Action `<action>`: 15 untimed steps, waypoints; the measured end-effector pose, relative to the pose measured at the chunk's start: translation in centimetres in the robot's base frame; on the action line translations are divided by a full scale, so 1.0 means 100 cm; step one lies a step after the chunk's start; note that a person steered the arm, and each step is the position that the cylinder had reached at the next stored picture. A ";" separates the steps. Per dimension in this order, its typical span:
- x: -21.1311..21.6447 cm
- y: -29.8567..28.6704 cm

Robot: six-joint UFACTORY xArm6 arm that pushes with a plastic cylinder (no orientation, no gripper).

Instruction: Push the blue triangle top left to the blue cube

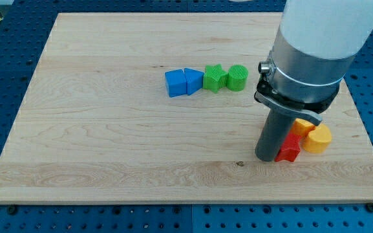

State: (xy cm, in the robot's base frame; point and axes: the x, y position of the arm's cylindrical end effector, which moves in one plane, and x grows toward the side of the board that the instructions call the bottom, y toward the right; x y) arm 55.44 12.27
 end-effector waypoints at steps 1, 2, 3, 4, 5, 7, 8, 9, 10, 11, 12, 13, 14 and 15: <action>0.000 0.001; 0.000 0.000; 0.000 -0.018; 0.000 -0.025; 0.000 -0.029; 0.000 -0.051; -0.006 -0.072; -0.009 -0.082; -0.018 -0.095; -0.031 -0.099; -0.047 -0.099; -0.069 -0.099; -0.080 -0.099; -0.096 -0.099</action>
State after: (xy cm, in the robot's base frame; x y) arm 45.83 2.32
